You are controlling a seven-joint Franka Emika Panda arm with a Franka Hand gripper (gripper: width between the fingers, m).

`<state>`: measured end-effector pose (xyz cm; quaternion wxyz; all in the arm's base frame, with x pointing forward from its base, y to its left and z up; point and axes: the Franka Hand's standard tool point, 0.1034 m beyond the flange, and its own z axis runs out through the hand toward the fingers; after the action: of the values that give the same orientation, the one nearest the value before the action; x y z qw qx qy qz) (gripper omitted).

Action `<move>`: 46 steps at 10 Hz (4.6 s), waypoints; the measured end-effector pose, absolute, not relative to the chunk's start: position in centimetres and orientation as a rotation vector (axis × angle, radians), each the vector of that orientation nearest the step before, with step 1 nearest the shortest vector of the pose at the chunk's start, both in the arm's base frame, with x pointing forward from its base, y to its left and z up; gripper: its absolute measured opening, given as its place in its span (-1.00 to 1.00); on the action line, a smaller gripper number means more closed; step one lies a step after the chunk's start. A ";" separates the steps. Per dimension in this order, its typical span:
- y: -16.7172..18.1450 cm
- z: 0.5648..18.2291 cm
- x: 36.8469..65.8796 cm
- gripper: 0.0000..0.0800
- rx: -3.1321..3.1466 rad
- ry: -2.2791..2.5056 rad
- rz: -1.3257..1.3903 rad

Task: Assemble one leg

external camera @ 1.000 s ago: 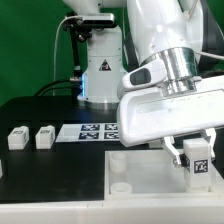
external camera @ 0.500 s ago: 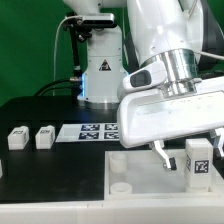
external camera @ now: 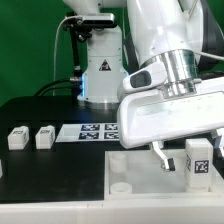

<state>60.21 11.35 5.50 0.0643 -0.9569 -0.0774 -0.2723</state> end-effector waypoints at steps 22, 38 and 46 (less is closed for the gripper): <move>12.3 8.0 61.2 -0.16 -2.925 -0.279 0.123; 13.6 7.9 61.4 0.14 -2.397 1.518 0.322; 13.2 7.5 61.5 0.62 -2.884 0.372 0.094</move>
Offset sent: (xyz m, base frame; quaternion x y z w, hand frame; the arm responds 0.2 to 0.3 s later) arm 0.0188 -0.0088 0.0403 -0.0172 -0.0444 -0.0022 0.9989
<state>61.54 13.22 7.50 0.1159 -0.9846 0.1268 0.0322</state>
